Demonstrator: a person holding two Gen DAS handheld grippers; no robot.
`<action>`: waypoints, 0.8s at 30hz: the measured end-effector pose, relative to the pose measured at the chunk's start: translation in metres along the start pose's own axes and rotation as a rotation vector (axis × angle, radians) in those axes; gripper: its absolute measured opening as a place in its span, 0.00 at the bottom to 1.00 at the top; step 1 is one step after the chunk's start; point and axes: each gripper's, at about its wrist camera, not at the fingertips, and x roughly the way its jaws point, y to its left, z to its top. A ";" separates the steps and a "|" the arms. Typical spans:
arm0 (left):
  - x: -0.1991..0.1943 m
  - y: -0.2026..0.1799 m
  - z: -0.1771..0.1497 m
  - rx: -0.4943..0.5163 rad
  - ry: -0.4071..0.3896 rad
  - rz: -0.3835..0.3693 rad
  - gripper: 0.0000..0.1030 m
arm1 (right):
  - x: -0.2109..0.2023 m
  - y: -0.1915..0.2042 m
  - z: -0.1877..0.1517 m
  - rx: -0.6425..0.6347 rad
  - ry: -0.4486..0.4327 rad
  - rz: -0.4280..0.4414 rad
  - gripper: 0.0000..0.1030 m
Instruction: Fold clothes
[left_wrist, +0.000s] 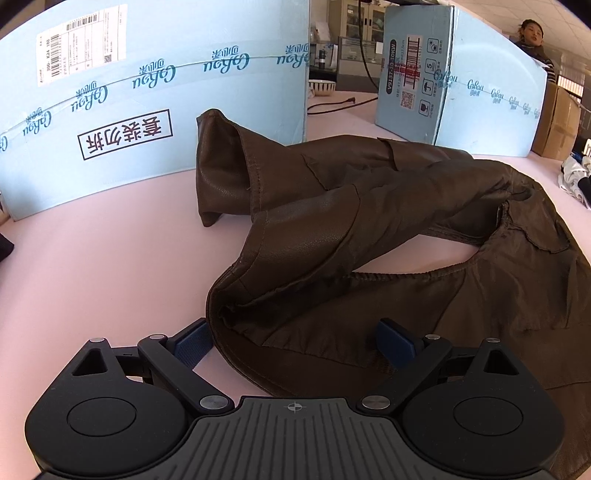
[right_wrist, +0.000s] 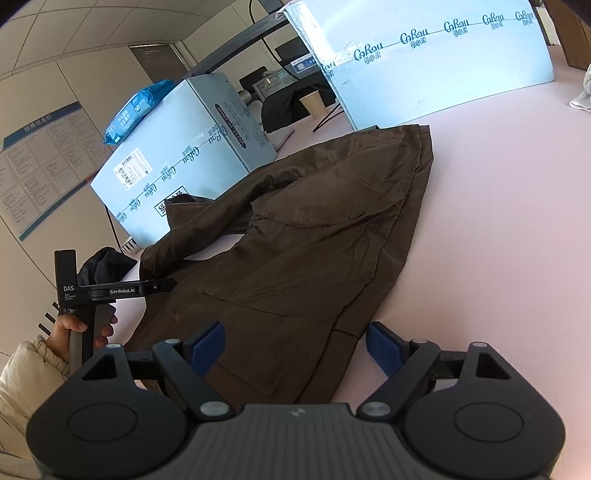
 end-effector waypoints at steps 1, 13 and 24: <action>-0.001 -0.001 0.000 0.005 -0.004 0.000 0.87 | 0.000 0.000 0.000 -0.004 -0.001 -0.005 0.73; -0.011 -0.020 -0.003 0.047 -0.025 0.021 0.42 | 0.000 -0.018 0.001 0.040 -0.006 -0.013 0.15; -0.028 -0.032 -0.014 0.030 -0.016 0.017 0.22 | -0.004 -0.035 0.003 0.080 -0.001 0.057 0.08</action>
